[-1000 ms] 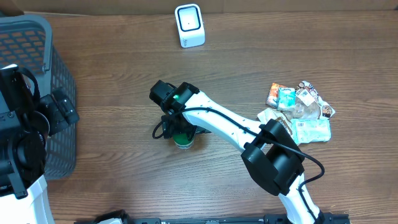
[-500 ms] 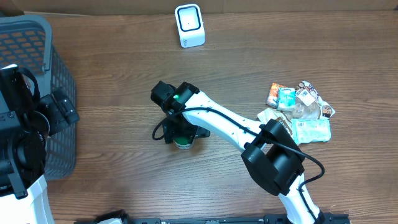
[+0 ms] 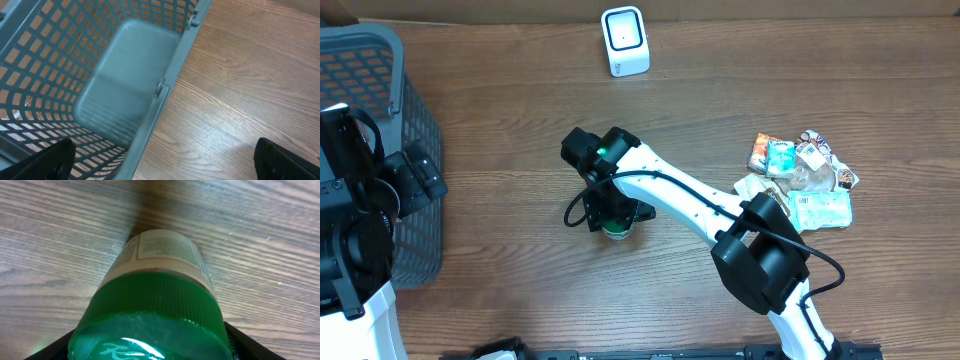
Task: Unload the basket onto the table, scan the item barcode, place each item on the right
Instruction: 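Adjust and regrip the green-lidded jar with the right gripper, then lift the jar and swing it toward the white scanner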
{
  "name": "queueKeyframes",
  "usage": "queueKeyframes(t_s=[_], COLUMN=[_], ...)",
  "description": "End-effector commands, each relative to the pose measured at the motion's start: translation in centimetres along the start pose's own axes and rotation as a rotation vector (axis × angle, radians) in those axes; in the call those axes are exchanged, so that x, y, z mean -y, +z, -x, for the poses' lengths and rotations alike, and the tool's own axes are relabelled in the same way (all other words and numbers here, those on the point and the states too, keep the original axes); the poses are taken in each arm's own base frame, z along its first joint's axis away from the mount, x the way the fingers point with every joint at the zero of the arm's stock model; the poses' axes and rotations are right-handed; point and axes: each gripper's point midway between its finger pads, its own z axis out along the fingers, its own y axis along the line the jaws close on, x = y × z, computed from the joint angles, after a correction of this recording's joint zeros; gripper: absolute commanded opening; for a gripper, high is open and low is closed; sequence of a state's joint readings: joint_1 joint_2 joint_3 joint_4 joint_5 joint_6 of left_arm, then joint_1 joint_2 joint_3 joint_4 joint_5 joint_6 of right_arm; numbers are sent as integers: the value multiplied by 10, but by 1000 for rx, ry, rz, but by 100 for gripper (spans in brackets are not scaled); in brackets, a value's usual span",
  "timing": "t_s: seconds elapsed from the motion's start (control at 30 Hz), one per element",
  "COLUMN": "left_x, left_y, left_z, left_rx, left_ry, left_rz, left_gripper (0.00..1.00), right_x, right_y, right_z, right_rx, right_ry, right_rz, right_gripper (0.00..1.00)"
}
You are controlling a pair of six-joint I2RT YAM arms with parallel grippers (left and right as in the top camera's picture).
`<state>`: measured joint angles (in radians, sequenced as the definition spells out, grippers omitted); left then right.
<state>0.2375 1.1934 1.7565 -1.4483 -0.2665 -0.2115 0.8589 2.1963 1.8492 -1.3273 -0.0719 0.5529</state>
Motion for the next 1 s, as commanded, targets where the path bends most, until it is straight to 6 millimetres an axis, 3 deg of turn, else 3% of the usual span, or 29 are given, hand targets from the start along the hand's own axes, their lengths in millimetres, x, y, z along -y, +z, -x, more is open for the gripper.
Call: queueKeyframes(t_s=[0.0,0.27,0.53,0.73,0.97], left_x=[-3,-3,-3,-3,-3], left_y=[-5,-5,-5,-5,-5], left_z=[5,5,5,5,5], left_rx=[23,23,23,23,23], left_ry=[-30,-30,-30,-30,-30], left_rz=[8,8,8,8,8], left_gripper=[100,100,100,100,100], right_x=[0,-3,1,2,4], right_y=[-19,-8,-11,-33,-73], right_z=[11,16,13,15,27], right_rx=[88,110,93,96,136], right_ry=[-14,-73,-77,-106,-108], right_rz=[-11,2,-10,-9,59], right_gripper=[76,76,67,61,58])
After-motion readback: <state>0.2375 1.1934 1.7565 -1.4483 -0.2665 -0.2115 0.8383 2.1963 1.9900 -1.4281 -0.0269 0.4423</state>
